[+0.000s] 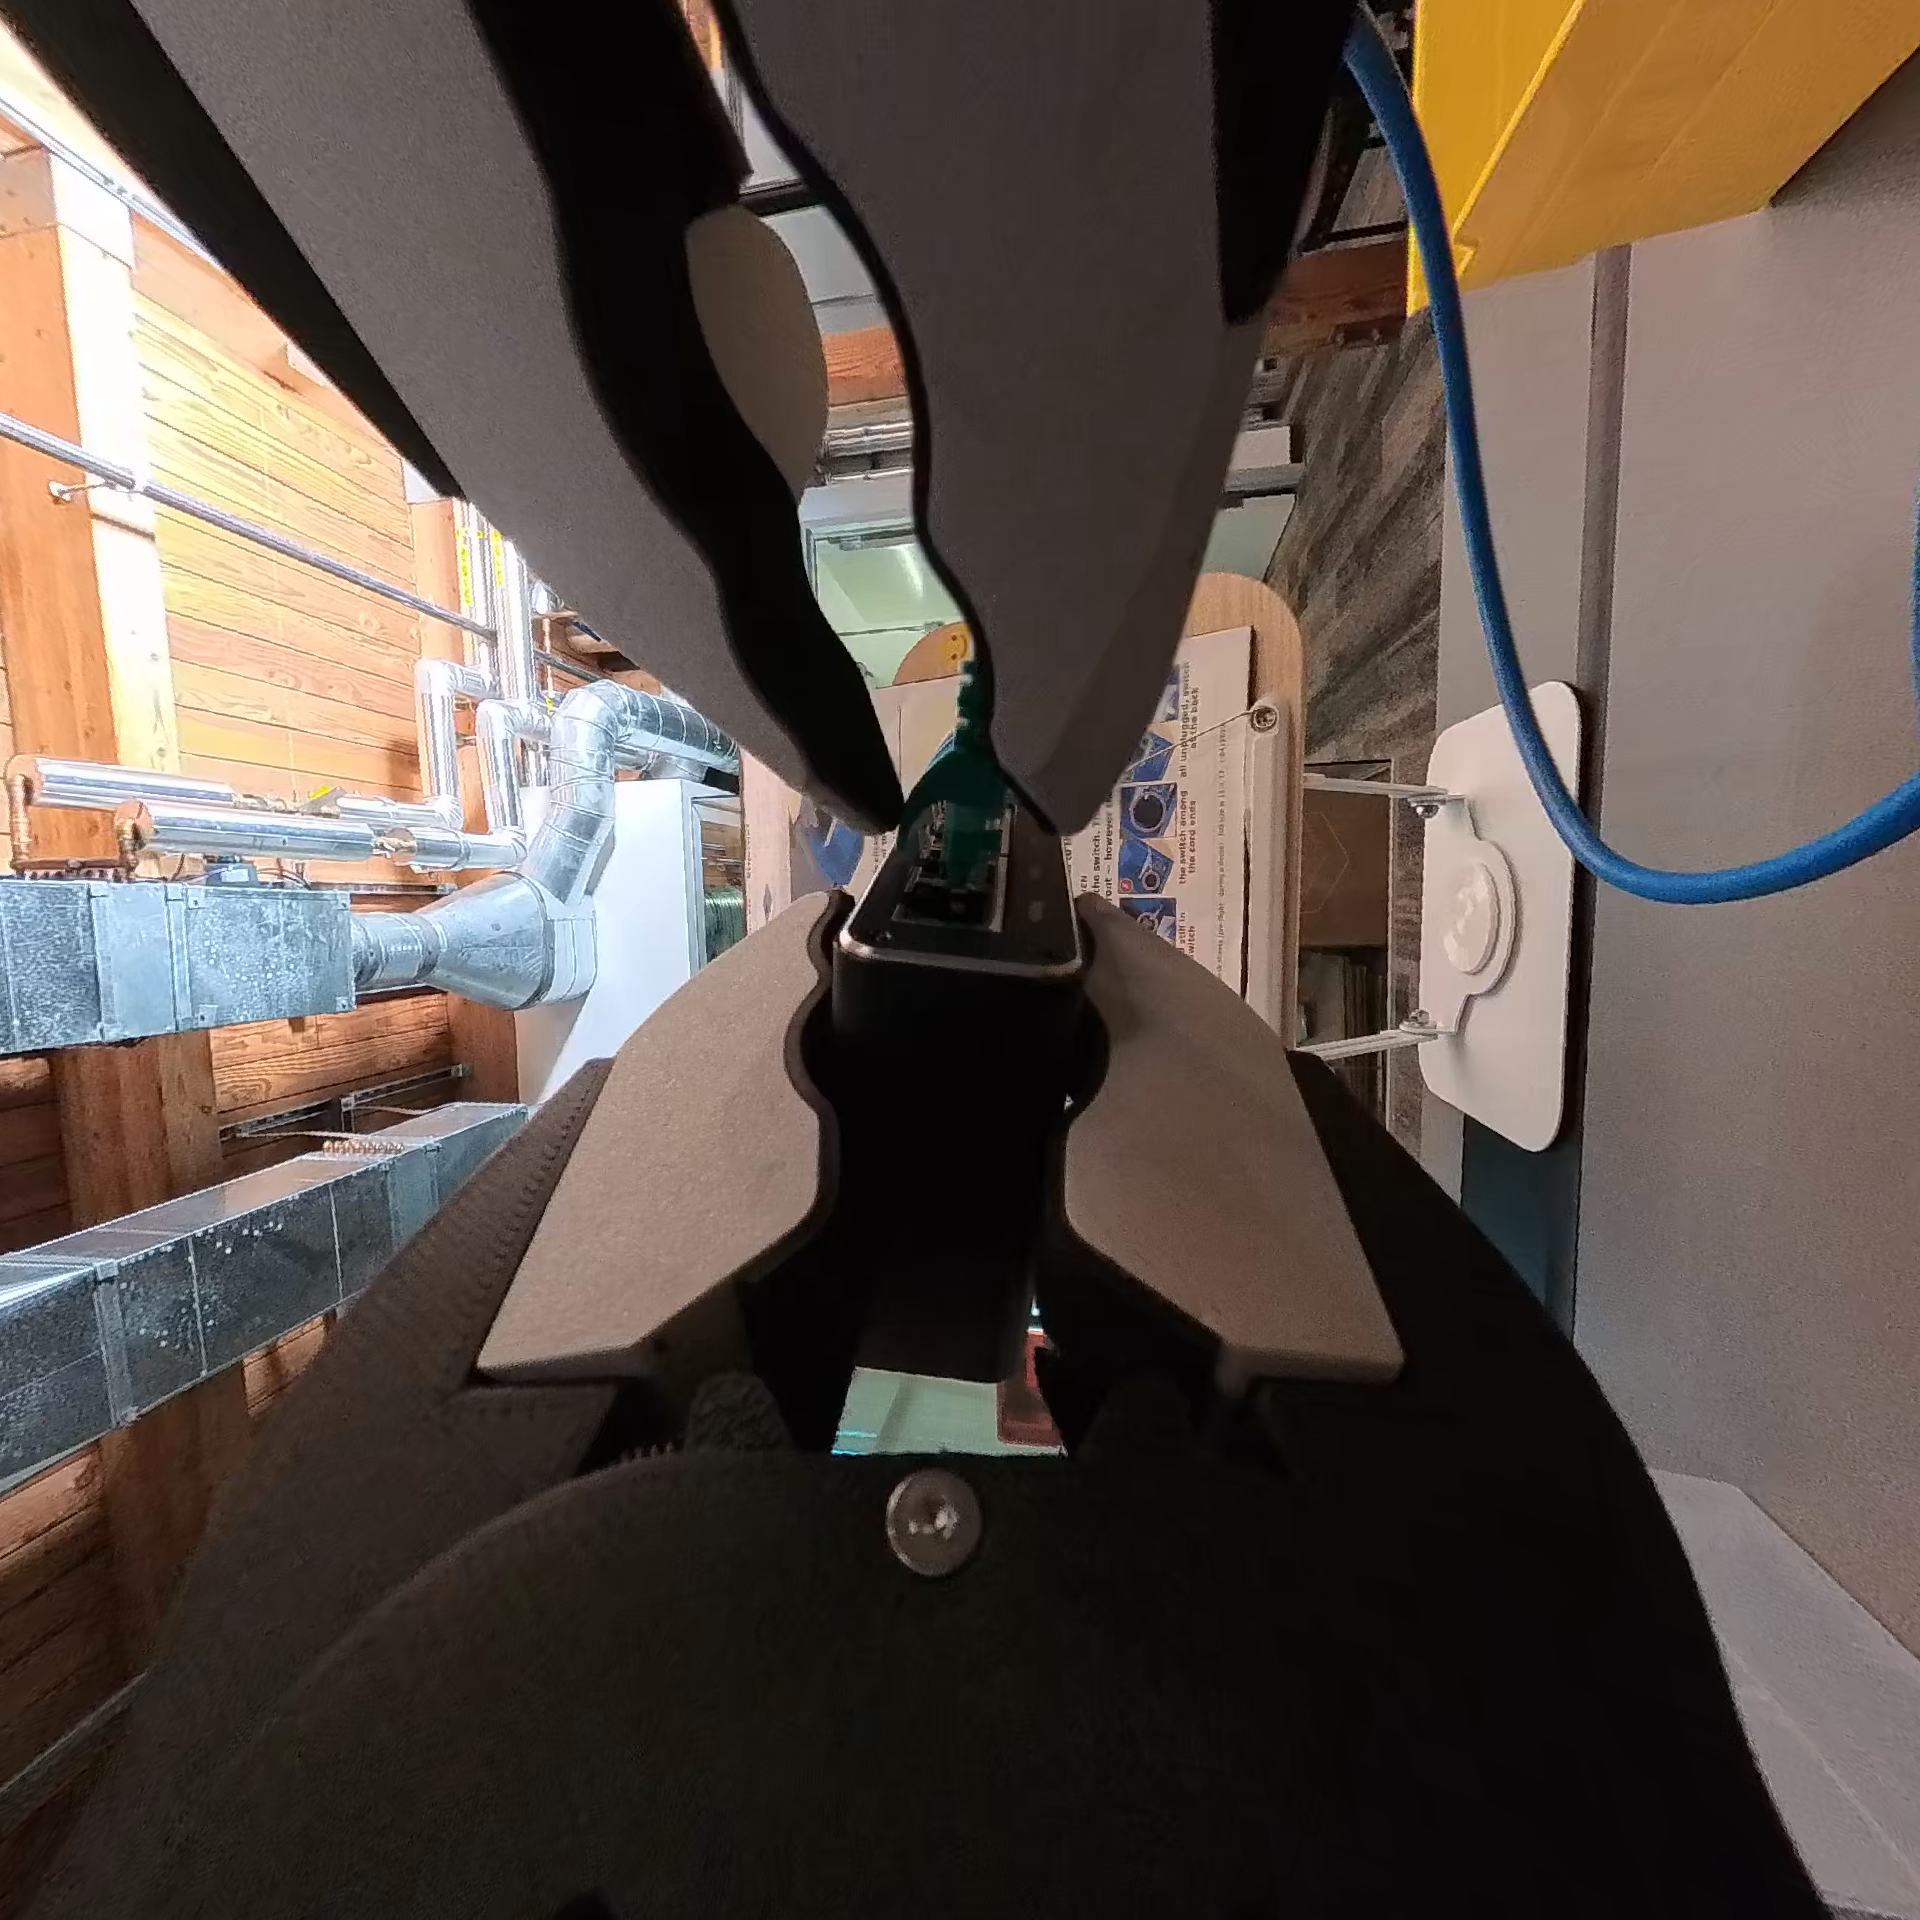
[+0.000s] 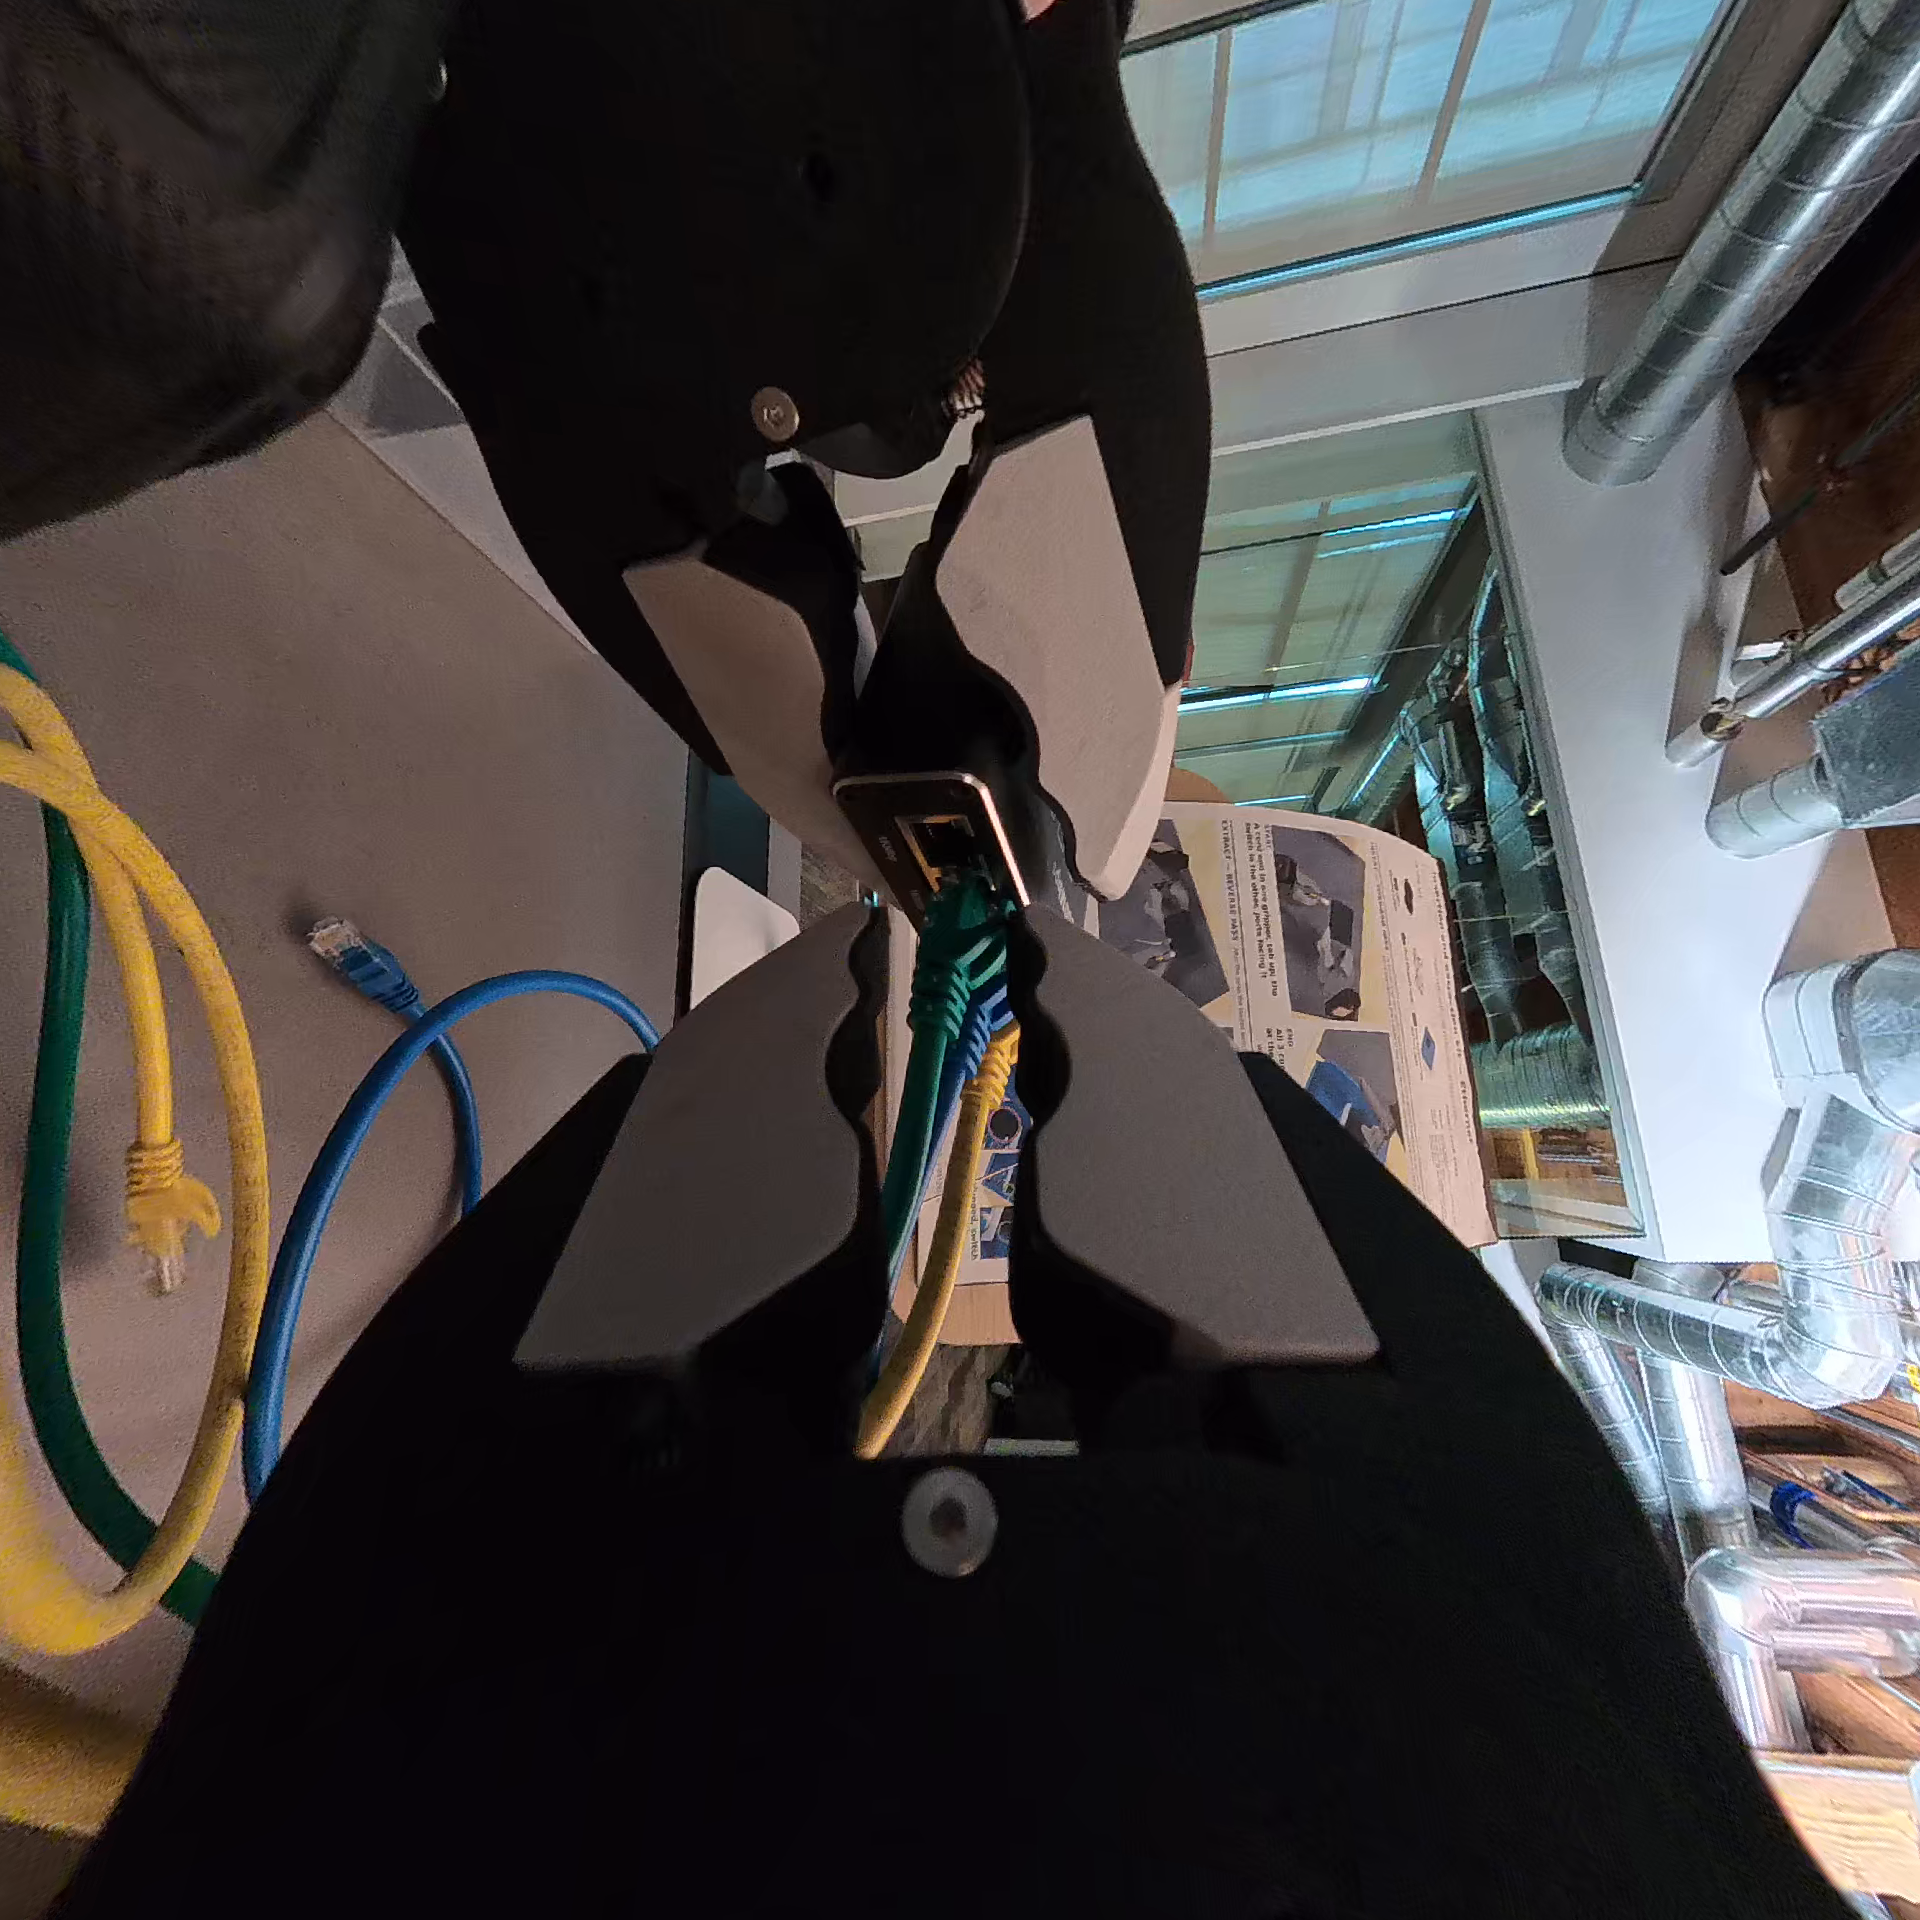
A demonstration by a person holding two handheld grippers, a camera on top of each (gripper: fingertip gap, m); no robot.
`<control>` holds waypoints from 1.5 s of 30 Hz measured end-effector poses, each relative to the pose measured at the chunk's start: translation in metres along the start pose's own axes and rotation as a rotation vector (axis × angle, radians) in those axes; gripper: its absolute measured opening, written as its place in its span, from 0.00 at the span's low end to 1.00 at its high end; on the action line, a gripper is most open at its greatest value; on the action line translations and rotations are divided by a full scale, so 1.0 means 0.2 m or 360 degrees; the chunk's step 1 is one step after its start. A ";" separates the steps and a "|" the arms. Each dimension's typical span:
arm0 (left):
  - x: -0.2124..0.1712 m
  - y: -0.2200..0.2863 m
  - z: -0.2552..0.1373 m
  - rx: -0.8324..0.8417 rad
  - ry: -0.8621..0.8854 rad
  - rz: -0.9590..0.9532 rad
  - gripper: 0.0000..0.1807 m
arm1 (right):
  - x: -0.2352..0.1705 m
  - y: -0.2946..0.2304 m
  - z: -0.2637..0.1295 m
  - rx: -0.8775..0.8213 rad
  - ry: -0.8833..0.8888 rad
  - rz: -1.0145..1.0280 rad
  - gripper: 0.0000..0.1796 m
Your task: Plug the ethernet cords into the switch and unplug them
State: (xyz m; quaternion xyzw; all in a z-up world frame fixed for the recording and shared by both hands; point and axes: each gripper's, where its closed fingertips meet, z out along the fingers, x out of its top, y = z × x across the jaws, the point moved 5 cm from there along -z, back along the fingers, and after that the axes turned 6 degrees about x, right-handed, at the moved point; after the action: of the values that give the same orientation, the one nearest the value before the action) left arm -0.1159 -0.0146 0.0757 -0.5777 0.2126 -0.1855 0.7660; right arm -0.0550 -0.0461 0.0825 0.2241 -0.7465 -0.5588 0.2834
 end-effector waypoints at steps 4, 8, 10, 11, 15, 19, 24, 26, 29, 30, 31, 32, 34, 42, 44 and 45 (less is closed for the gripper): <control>0.01 -0.01 -0.01 -0.0005 0.0014 -0.0011 0.21 | 0.01 0.01 -0.01 -0.0036 0.0001 -0.0011 0.10; 0.02 -0.01 -0.01 -0.0014 0.0032 -0.0020 0.21 | 0.01 0.01 -0.01 -0.0047 -0.0021 -0.0059 0.10; 0.03 -0.01 -0.01 -0.0032 0.0042 -0.0037 0.21 | 0.01 0.00 -0.01 -0.0045 -0.0021 -0.0066 0.10; 0.03 -0.01 -0.01 -0.0043 0.0043 -0.0055 0.20 | 0.01 0.01 -0.01 -0.0050 -0.0021 -0.0071 0.09; 0.03 -0.02 -0.02 -0.0059 0.0041 -0.0080 0.21 | 0.02 0.01 -0.02 -0.0085 -0.0014 -0.0121 0.09; 0.03 -0.02 -0.02 -0.0065 0.0048 -0.0082 0.21 | 0.02 0.01 -0.02 -0.0070 -0.0025 -0.0116 0.09; 0.03 -0.03 -0.02 -0.0066 0.0044 -0.0093 0.21 | 0.02 0.01 -0.03 -0.0080 -0.0022 -0.0123 0.09; 0.03 -0.03 -0.02 -0.0066 0.0048 -0.0105 0.21 | 0.03 0.02 -0.03 -0.0080 -0.0030 -0.0123 0.10; 0.04 -0.04 -0.02 -0.0063 0.0050 -0.0106 0.21 | 0.02 0.02 -0.04 -0.0068 -0.0051 -0.0108 0.10; 0.04 -0.04 -0.02 -0.0057 0.0048 -0.0109 0.21 | 0.01 0.02 -0.04 -0.0070 -0.0080 -0.0113 0.11; 0.04 -0.04 -0.02 -0.0058 0.0048 -0.0112 0.21 | 0.00 0.02 -0.04 -0.0065 -0.0100 -0.0111 0.11; 0.04 -0.04 -0.03 -0.0060 0.0051 -0.0107 0.21 | 0.00 0.02 -0.04 -0.0060 -0.0082 -0.0111 0.11; 0.04 -0.05 -0.03 -0.0049 0.0053 -0.0105 0.21 | 0.01 0.02 -0.05 -0.0087 -0.0052 -0.0143 0.11; 0.04 -0.05 -0.03 -0.0048 0.0046 -0.0097 0.20 | 0.02 0.02 -0.05 -0.0123 0.0034 -0.0169 0.10; 0.04 -0.04 -0.02 -0.0059 0.0039 -0.0098 0.21 | 0.01 0.02 -0.04 -0.0123 0.0036 -0.0173 0.10; 0.04 -0.04 -0.02 -0.0060 0.0043 -0.0095 0.21 | 0.01 0.01 -0.04 -0.0124 0.0043 -0.0176 0.10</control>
State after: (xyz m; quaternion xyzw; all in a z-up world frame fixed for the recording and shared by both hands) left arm -0.1115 -0.0251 0.0814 -0.5955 0.2090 -0.2119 0.7462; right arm -0.0511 -0.0523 0.0872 0.2614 -0.7067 -0.5991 0.2707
